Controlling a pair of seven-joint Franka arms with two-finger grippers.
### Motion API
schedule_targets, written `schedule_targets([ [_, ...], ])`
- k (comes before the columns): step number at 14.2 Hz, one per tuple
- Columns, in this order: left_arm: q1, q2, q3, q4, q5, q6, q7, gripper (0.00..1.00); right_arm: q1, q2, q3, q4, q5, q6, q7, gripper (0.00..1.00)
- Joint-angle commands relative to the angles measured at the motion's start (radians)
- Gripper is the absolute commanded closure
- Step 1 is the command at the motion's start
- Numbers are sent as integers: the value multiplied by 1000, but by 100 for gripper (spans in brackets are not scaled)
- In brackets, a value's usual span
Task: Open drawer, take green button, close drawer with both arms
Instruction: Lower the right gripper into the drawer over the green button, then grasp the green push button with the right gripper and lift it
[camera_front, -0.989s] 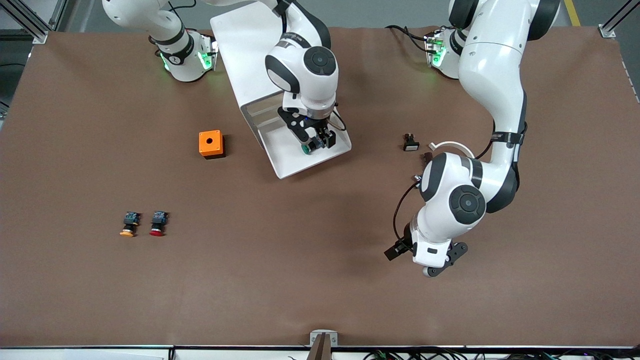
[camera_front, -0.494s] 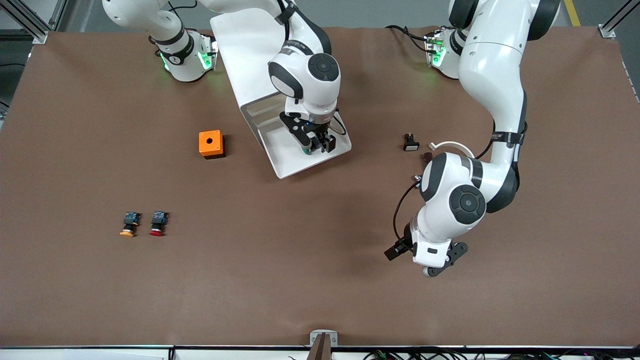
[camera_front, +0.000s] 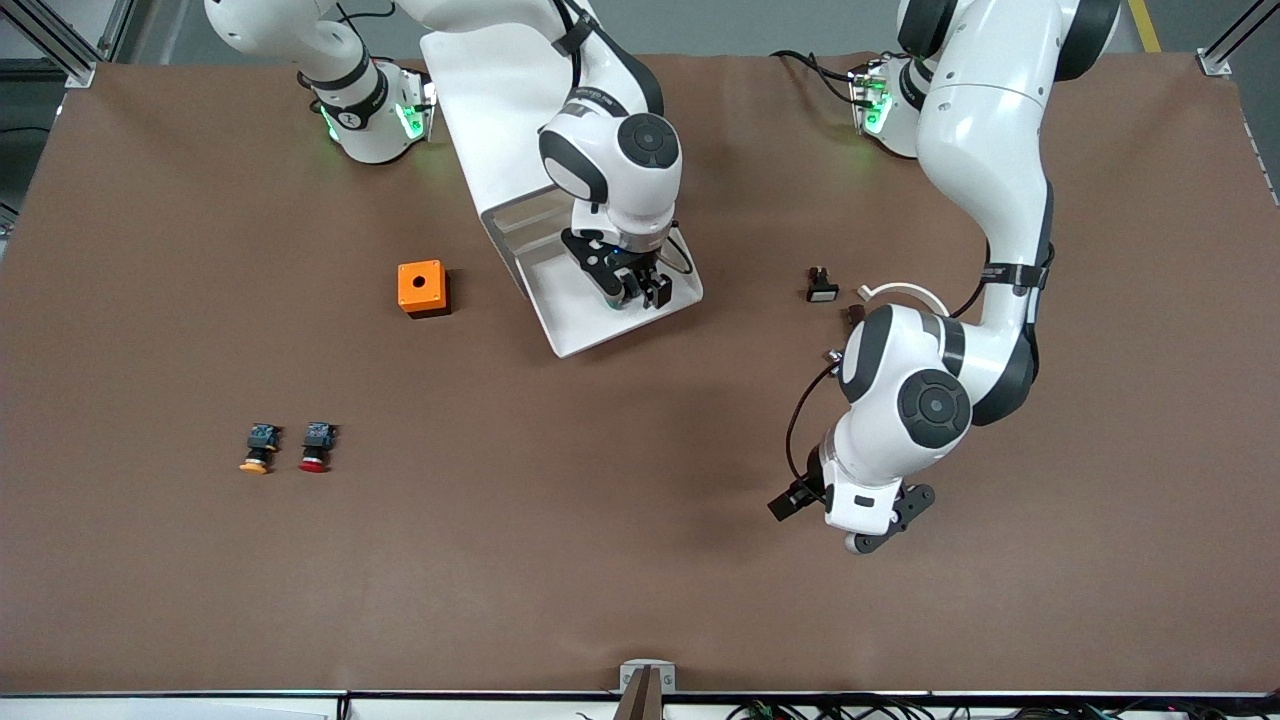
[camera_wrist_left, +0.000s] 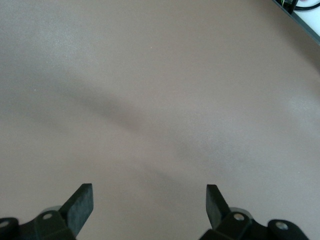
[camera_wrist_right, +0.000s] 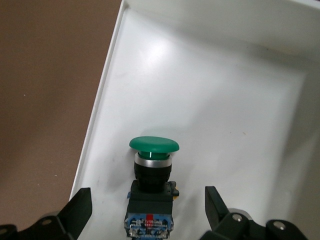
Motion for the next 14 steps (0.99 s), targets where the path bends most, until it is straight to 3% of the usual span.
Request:
schedule_targets([
  [1, -5, -19, 6, -26, 19, 10, 6, 1, 14, 11, -10, 4, -42, 8, 28, 0],
  [8, -1, -16, 5, -26, 18, 10, 9, 1, 8, 17, -10, 7, -39, 3, 31, 1],
  [14, 8, -13, 3, -26, 18, 10, 14, 1, 8, 26, -10, 12, -37, 6, 31, 24],
])
